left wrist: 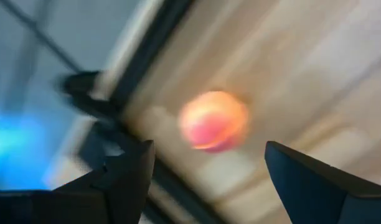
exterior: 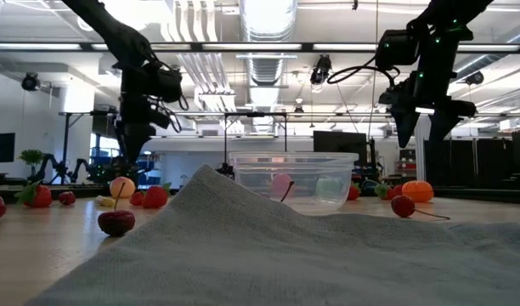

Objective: Pick and placing Produce into tupperware
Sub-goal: Put the yellow peach into the transparent container, then put the orange pumpkin into the transparent container

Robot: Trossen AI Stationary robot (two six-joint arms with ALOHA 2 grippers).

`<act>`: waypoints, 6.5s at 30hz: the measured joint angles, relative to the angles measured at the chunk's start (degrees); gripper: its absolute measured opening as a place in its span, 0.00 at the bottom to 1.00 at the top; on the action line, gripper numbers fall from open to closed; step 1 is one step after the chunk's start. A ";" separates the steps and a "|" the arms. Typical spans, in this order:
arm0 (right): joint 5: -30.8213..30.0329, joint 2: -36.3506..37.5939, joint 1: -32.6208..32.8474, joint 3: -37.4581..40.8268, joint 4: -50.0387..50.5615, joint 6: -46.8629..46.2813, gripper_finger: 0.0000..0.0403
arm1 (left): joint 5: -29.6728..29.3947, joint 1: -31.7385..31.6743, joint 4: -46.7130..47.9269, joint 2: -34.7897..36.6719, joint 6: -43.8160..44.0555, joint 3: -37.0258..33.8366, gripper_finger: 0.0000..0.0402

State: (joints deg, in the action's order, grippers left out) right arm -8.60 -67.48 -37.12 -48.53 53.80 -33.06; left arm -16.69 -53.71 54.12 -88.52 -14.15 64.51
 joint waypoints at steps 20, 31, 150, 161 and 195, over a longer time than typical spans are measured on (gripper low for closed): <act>1.09 0.00 0.00 0.00 0.31 -0.59 0.85 | 1.08 -1.80 1.10 -11.35 16.84 0.46 0.72; 1.09 0.00 0.00 0.00 0.36 -1.05 0.84 | 0.46 -1.79 -5.25 -9.84 11.14 0.44 0.72; 3.99 -17.90 -2.56 1.20 -2.44 4.12 0.84 | 14.66 38.18 -22.24 18.59 39.41 -11.37 0.87; 4.97 -21.61 -2.64 1.20 -6.94 3.54 0.84 | 14.64 38.18 -22.32 19.38 39.47 -13.83 0.87; 4.52 -22.91 0.68 0.75 -5.55 6.37 0.61 | 14.74 38.27 -22.73 19.36 39.73 -13.89 0.87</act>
State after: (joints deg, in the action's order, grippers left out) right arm -4.08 -90.40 -36.45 -47.78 48.25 -26.69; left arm -1.94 -15.44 31.39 -69.17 25.58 50.62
